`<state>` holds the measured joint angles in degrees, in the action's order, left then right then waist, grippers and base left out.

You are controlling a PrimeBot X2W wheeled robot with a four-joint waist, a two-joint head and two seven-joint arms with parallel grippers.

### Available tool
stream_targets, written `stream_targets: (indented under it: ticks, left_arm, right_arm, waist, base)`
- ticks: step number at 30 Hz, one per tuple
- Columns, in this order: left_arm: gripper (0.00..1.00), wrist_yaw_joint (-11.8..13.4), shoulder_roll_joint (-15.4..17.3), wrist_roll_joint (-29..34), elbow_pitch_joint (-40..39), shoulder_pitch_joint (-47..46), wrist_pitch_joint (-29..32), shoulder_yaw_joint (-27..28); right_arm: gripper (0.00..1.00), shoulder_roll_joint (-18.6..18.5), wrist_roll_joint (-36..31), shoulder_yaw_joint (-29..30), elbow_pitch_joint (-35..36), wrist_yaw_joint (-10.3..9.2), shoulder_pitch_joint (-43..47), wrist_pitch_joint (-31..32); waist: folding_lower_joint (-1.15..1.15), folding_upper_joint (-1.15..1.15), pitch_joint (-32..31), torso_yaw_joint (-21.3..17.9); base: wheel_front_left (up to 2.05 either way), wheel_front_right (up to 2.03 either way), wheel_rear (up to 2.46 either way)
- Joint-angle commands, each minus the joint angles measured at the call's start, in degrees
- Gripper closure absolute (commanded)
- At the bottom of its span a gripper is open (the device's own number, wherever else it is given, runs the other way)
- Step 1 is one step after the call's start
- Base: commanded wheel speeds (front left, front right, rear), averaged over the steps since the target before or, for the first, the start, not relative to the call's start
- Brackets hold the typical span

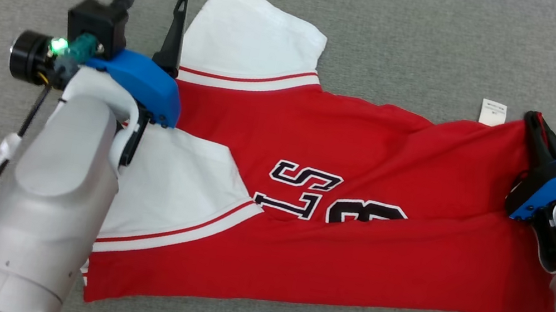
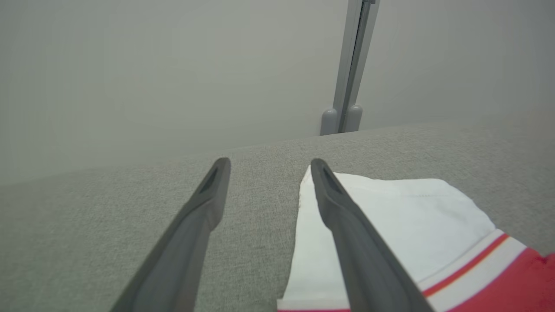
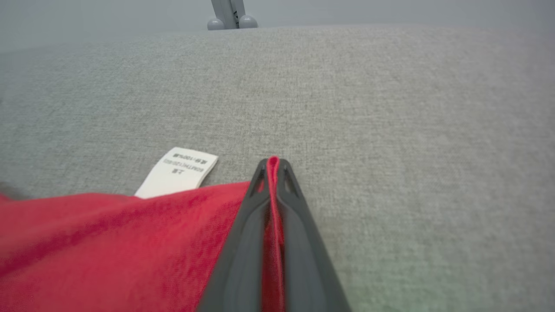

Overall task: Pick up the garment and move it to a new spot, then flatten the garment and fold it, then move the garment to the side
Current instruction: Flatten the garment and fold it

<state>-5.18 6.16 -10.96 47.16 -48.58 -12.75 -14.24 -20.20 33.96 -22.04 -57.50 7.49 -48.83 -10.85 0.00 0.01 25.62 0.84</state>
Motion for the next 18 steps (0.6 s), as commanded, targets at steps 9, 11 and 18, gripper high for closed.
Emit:
stream_targets:
  ticks: [9,11,18]
  left_arm:
    - [0.0,-2.38,3.73,-4.39,6.72,-9.25,9.2,-4.57]
    - [0.0,-2.4,5.04,-6.89,6.93,-10.77,11.63,-7.41]
    - [0.0,-2.27,11.34,-13.73,7.81,-14.21,17.41,-13.9]
  right_arm:
    - [1.0,1.03,4.56,-4.89,3.39,0.01,-3.59,-3.2]
    - [1.0,1.42,5.66,-5.95,4.29,0.01,-4.4,-3.59]
    - [1.0,2.62,8.47,-9.54,7.34,0.01,-6.48,-4.25]
  waist:
    - [0.0,-0.01,2.68,-4.85]
    - [0.0,-0.01,3.54,-6.14]
    - [0.0,-0.01,5.92,-9.91]
  base:
    - [0.0,0.0,0.0]
    - [0.0,0.0,0.0]
    - [0.0,0.0,0.0]
